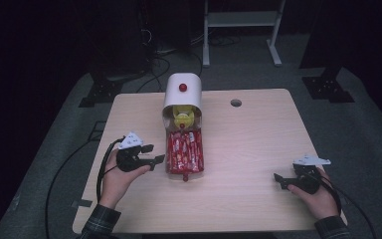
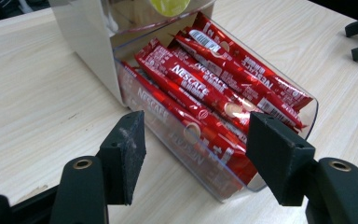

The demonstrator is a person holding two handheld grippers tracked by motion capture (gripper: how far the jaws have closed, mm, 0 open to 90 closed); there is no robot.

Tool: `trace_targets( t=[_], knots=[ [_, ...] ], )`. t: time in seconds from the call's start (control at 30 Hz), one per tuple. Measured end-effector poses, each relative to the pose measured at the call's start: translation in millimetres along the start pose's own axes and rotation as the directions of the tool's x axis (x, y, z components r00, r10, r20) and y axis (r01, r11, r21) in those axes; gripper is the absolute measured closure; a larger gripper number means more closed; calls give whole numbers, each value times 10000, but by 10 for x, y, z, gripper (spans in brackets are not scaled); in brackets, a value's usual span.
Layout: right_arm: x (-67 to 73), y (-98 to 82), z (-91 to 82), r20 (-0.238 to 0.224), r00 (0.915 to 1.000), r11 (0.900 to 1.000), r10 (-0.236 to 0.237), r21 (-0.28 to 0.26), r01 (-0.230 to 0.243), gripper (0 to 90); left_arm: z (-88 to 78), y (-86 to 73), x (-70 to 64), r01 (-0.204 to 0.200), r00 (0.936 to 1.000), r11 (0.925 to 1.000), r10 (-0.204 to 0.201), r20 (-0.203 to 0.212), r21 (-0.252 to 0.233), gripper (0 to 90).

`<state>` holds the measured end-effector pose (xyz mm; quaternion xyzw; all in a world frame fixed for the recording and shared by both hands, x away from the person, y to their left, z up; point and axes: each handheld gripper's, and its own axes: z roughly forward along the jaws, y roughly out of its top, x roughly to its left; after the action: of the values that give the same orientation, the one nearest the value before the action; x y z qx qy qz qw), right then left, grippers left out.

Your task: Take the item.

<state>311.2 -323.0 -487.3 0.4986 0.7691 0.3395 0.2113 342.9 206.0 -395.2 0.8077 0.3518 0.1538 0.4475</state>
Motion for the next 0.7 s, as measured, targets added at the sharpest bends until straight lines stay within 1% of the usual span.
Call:
trace_targets(
  t=[0.23, 0.47, 0.7],
  knots=[
    [0, 0, 0, 1, 10000, 10000, -1, 5, 1, 119, 77, 62, -24, -22, 10000, 10000, 22, 73, -31, 379],
    [0, 0, 0, -2, 10000, 10000, 3, -1, -3, 119, 149, 88, -39, 61, 9997, 10000, -60, 248, -48, 385],
    [0, 0, 0, -1, 10000, 10000, 3, -1, -3, 119, 223, 141, -62, -12, 9995, 10000, 12, 322, -24, 387]
  ],
)
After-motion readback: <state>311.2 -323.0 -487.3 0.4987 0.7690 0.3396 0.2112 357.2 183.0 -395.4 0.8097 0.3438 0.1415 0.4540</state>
